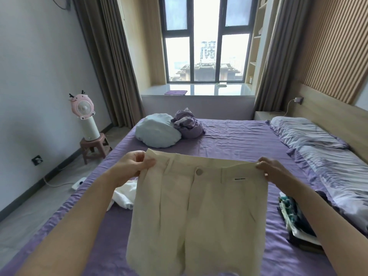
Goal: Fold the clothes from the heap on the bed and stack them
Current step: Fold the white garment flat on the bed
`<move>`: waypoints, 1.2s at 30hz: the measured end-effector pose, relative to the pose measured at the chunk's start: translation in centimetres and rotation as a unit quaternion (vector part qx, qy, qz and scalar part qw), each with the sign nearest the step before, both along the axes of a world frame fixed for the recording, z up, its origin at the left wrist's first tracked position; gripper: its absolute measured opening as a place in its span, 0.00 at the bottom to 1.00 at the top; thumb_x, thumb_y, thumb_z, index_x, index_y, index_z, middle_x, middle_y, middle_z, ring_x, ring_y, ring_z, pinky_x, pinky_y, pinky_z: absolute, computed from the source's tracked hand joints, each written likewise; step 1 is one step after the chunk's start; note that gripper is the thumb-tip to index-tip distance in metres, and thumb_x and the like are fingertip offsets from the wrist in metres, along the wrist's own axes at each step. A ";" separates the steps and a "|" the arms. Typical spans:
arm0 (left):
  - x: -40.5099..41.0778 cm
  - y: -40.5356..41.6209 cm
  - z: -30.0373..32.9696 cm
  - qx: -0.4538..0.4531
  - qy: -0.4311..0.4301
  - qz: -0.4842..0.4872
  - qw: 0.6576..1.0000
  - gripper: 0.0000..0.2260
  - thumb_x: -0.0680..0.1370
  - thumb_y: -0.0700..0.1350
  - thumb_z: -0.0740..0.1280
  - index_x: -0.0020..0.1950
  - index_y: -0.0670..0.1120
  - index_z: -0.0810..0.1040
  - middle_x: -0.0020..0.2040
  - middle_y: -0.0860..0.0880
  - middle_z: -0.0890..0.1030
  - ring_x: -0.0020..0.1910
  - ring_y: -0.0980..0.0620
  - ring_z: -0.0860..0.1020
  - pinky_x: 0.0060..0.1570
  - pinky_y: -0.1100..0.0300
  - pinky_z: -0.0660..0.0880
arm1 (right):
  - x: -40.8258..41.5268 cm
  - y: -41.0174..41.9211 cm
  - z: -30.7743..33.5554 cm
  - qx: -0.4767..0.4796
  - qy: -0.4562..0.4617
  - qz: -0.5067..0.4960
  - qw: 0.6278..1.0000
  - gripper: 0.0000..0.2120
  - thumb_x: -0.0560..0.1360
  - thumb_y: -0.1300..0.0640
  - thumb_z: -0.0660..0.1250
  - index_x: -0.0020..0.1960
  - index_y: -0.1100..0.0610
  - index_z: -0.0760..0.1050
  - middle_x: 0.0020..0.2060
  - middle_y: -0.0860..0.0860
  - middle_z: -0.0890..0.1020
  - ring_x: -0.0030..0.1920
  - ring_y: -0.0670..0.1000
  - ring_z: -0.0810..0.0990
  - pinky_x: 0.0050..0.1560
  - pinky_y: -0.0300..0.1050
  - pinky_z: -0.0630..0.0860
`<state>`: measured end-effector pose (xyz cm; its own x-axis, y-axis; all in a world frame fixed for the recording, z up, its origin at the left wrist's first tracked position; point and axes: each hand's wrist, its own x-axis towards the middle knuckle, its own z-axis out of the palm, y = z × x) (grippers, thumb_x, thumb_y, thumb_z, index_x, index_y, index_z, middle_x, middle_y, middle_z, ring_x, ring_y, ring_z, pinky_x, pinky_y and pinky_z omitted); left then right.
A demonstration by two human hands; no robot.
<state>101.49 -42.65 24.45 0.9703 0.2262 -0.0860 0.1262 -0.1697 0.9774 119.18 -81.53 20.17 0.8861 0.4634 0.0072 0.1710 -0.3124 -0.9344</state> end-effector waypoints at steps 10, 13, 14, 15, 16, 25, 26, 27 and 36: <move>-0.8 0.7 -1.3 0.058 0.049 -0.059 0.995 0.13 0.71 0.50 0.73 0.50 0.42 0.83 0.49 0.43 0.84 0.47 0.49 0.82 0.45 0.61 0.79 | -0.6 0.6 -0.1 -0.163 -0.164 0.062 0.971 0.09 0.70 0.58 0.75 0.39 0.48 0.76 0.36 0.53 0.77 0.37 0.46 0.72 0.40 0.39 0.68; -0.7 1.1 -1.3 0.033 0.032 -0.037 0.998 0.12 0.69 0.49 0.74 0.49 0.46 0.84 0.50 0.45 0.85 0.50 0.48 0.83 0.44 0.62 0.79 | -0.6 0.1 0.9 -0.074 -0.076 0.087 0.991 0.07 0.70 0.64 0.72 0.39 0.55 0.77 0.35 0.54 0.77 0.35 0.43 0.75 0.39 0.33 0.72; -0.7 1.1 -1.4 0.024 0.025 -0.024 0.999 0.12 0.68 0.49 0.75 0.49 0.47 0.85 0.50 0.45 0.85 0.49 0.49 0.83 0.42 0.63 0.79 | -0.5 -0.2 1.0 -0.031 -0.024 0.094 0.995 0.05 0.72 0.66 0.70 0.40 0.57 0.76 0.35 0.54 0.77 0.35 0.43 0.77 0.39 0.34 0.75; -0.6 1.0 -1.4 0.013 0.020 -0.009 1.000 0.12 0.68 0.49 0.75 0.49 0.47 0.85 0.50 0.46 0.85 0.48 0.50 0.84 0.40 0.64 0.79 | -0.4 -0.4 1.2 -0.010 0.007 0.093 0.996 0.04 0.73 0.65 0.68 0.42 0.59 0.75 0.36 0.54 0.78 0.36 0.44 0.79 0.39 0.37 0.78; -0.5 0.8 -1.5 0.005 0.016 0.012 1.000 0.13 0.67 0.49 0.75 0.49 0.46 0.84 0.49 0.46 0.85 0.46 0.51 0.84 0.37 0.64 0.78 | -0.3 -0.3 1.3 -0.010 0.010 0.083 0.996 0.03 0.75 0.64 0.67 0.43 0.60 0.74 0.36 0.55 0.79 0.37 0.45 0.80 0.38 0.39 0.79; 2.5 -3.3 -3.0 -0.017 -0.005 0.194 0.981 0.07 0.74 0.44 0.73 0.45 0.42 0.80 0.38 0.47 0.82 0.35 0.52 0.79 0.29 0.64 0.75 | -1.7 3.1 1.0 0.045 0.091 -0.058 0.993 0.10 0.77 0.66 0.63 0.58 0.60 0.72 0.42 0.57 0.77 0.34 0.52 0.77 0.28 0.43 0.77; 2.7 -4.0 -3.3 -0.036 -0.012 0.198 0.979 0.06 0.75 0.43 0.72 0.44 0.41 0.79 0.38 0.47 0.82 0.36 0.51 0.79 0.31 0.63 0.75 | -2.1 3.7 1.0 0.065 0.116 -0.063 0.989 0.10 0.77 0.66 0.63 0.58 0.61 0.72 0.42 0.57 0.77 0.35 0.53 0.77 0.27 0.42 0.78; 2.8 -4.8 -3.5 -0.044 -0.022 0.199 0.979 0.05 0.75 0.42 0.72 0.43 0.41 0.79 0.38 0.46 0.81 0.37 0.50 0.78 0.34 0.61 0.75 | -2.6 4.3 1.0 0.085 0.133 -0.066 0.985 0.10 0.77 0.66 0.63 0.59 0.61 0.72 0.43 0.57 0.77 0.35 0.53 0.78 0.27 0.42 0.78; 3.1 -11.1 -5.1 -0.029 -0.068 0.131 0.989 0.17 0.79 0.49 0.66 0.41 0.34 0.79 0.33 0.46 0.73 0.34 0.51 0.68 0.35 0.56 0.65 | -8.0 9.8 0.5 0.214 0.206 -0.055 0.953 0.06 0.73 0.64 0.70 0.46 0.64 0.73 0.36 0.58 0.80 0.33 0.51 0.82 0.31 0.47 0.80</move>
